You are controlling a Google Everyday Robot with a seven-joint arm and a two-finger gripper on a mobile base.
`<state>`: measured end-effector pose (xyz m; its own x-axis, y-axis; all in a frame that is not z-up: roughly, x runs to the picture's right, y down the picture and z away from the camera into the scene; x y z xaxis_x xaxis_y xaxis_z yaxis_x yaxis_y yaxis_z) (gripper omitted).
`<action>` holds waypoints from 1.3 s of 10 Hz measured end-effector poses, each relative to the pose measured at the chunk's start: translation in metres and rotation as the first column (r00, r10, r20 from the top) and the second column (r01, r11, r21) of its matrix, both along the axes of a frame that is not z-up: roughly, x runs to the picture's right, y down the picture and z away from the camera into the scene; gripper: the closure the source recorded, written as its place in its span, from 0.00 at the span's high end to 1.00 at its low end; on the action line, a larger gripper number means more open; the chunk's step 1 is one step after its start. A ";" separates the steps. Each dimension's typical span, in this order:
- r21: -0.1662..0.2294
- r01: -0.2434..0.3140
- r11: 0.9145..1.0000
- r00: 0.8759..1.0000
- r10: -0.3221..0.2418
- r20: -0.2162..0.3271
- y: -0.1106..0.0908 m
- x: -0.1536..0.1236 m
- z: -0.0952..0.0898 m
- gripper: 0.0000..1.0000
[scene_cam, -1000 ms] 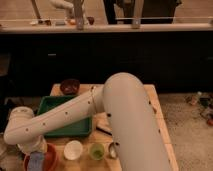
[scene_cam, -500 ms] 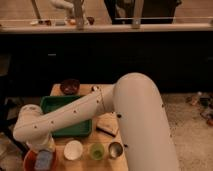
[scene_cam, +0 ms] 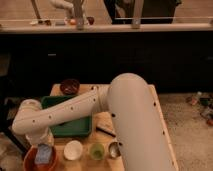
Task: Wipe red bowl with sponge
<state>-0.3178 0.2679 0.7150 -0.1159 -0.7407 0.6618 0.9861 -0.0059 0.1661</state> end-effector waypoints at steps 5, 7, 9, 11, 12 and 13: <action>-0.029 0.049 0.998 0.991 -0.045 0.128 0.021 -0.040 -0.021 0.41; -0.046 0.055 0.997 0.991 -0.049 0.128 0.028 -0.032 -0.027 0.41; -0.051 0.037 0.998 0.995 -0.032 0.094 0.029 -0.011 -0.029 0.41; -0.051 0.012 0.999 0.999 -0.010 0.046 0.028 0.014 -0.029 0.41; -0.054 0.008 0.999 0.999 -0.006 0.032 0.027 0.019 -0.028 0.41; -0.056 0.004 0.998 1.000 -0.002 0.021 0.025 0.020 -0.025 0.41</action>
<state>-0.2975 0.2927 0.6902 -0.1326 -0.7021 0.6996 0.9823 0.0011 0.1872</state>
